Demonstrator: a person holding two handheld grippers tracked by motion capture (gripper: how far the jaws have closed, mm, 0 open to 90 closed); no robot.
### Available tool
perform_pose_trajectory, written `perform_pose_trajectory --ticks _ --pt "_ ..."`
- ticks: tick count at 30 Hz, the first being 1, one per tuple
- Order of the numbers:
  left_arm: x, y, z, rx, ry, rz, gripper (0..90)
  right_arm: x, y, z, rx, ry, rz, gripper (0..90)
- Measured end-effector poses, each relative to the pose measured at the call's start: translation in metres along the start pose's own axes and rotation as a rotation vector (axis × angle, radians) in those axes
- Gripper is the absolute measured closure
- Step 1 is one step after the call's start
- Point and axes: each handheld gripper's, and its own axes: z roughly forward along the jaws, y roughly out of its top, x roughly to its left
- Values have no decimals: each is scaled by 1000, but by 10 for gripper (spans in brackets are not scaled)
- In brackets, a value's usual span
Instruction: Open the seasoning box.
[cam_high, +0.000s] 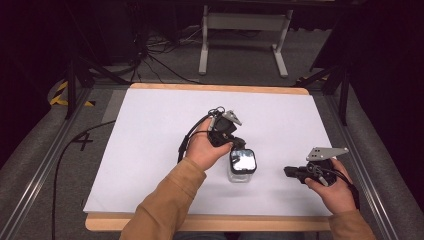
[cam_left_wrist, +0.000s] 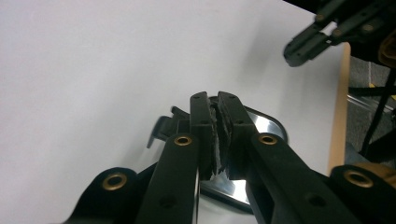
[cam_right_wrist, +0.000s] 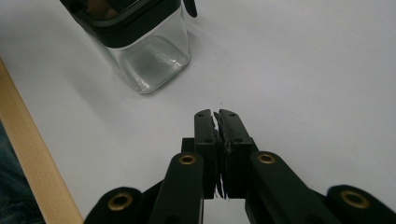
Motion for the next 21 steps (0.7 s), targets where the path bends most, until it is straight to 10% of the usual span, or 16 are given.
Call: perform_pose_trajectory --ticks 21 --pt "17 -3 23 35 29 -23 889 3 1 6 12 15 -11 869"
